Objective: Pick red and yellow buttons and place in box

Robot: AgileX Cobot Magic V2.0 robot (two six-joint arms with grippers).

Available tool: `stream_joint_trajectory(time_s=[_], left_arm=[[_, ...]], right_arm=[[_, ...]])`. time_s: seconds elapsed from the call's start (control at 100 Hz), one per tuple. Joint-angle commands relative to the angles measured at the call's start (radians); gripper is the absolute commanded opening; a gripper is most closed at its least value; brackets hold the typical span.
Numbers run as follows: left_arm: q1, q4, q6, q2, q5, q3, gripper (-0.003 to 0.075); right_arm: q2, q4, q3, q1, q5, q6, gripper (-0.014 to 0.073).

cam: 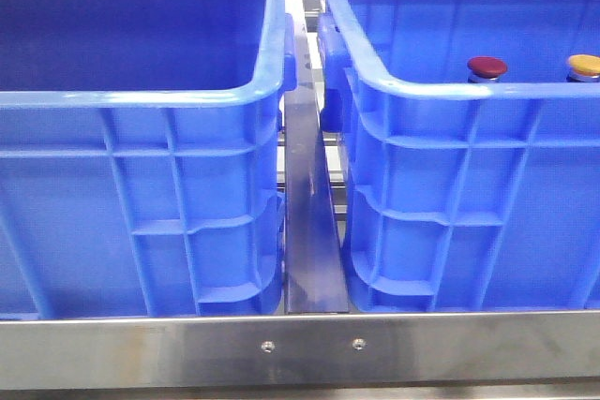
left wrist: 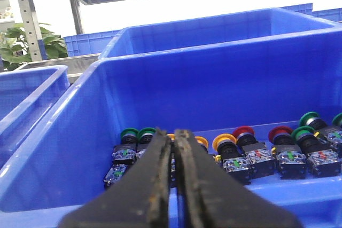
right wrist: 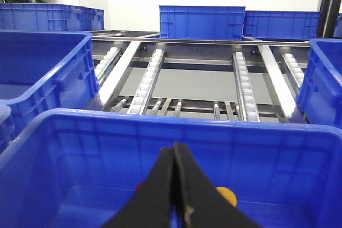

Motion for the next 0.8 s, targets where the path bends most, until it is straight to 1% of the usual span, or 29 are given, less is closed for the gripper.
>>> stream_joint_trajectory(time_s=[0.0,0.16,0.44,0.55,0.59,0.64,0.71,0.74,0.76,0.79], left_arm=[[-0.004,0.0,-0.012,-0.032,-0.087,0.052,-0.0019],[-0.004,0.0,-0.012,-0.032,-0.087,0.052,-0.0019],[-0.004,0.0,-0.012,-0.032,-0.087,0.052,-0.0019],[-0.004,0.0,-0.012,-0.032,-0.087,0.052,-0.0019],[-0.004,0.0,-0.012,-0.032,-0.087,0.052,-0.0019],[-0.004,0.0,-0.012,-0.032,-0.087,0.052,-0.0019],[-0.004,0.0,-0.012,-0.032,-0.087,0.052,-0.0019],[-0.004,0.0,-0.012,-0.032,-0.087,0.052,-0.0019],[-0.004,0.0,-0.012,-0.032,-0.087,0.052,-0.0019],[-0.004,0.0,-0.012,-0.032,-0.087,0.052,-0.0019]], right_arm=[[-0.004,0.067,-0.027,-0.003,0.032,-0.004,-0.0068],[-0.004,0.066,-0.027,-0.003,-0.004,-0.006,-0.0068],[-0.003,0.066,-0.027,-0.003,0.002,-0.006,-0.0068],[0.003,0.054,-0.027,-0.003,0.018,0.034,-0.0068],[0.003,0.02,-0.027,-0.003,0.018,0.079,-0.0068],[0.003,-0.056,-0.027,-0.003,0.018,0.156,-0.0068],[0.003,-0.214,-0.027,-0.003,0.018,0.302,-0.0068],[0.003,-0.307,-0.027,-0.003,0.018,0.389,-0.0068],[0.002,-0.346,-0.027,-0.003,0.018,0.425,-0.0068],[0.001,-0.445,-0.027,-0.003,0.016,0.521,-0.0068]])
